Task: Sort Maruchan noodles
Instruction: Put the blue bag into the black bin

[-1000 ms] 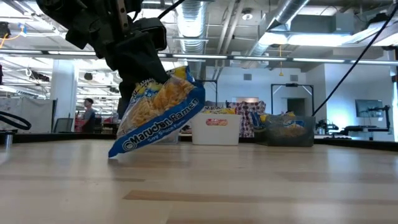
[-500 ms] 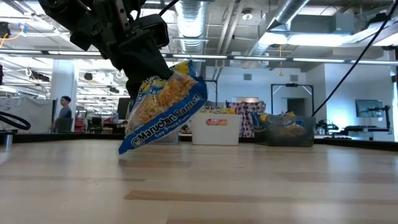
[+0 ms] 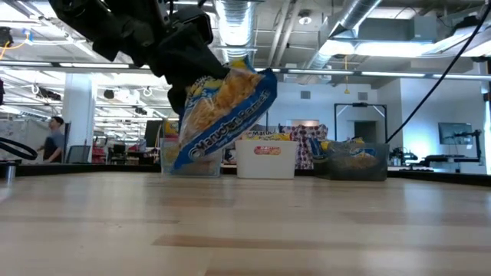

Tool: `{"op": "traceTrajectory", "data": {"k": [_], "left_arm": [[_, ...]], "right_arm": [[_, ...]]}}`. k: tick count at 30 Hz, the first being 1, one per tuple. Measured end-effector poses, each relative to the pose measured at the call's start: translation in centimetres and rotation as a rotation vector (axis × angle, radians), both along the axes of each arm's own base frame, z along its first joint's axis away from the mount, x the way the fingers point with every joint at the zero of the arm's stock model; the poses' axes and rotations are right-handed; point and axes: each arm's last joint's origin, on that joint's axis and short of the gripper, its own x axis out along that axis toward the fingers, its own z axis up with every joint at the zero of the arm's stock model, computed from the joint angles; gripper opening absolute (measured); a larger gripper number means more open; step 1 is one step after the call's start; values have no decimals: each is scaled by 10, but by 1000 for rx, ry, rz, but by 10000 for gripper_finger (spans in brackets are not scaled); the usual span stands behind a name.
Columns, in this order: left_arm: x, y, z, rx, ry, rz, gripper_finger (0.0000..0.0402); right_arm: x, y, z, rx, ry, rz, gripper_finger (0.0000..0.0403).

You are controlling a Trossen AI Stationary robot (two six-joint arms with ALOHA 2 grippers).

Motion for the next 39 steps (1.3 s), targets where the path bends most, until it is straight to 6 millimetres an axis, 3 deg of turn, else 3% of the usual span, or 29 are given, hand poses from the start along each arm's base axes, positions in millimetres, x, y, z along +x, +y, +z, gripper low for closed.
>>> {"op": "traceTrajectory", "data": {"k": [10,25,39], "left_arm": [[18,1,33,94,-58,11,0],[38,2,98,268,-174,3,0],[40,10,107,308,-200,23,0]], "right_arm": [[1,-18,-2,-19,39,-41,229],[0,-19,-3,-55,47,3,229],[6,-20,1,-53,-15,11,229]]}}
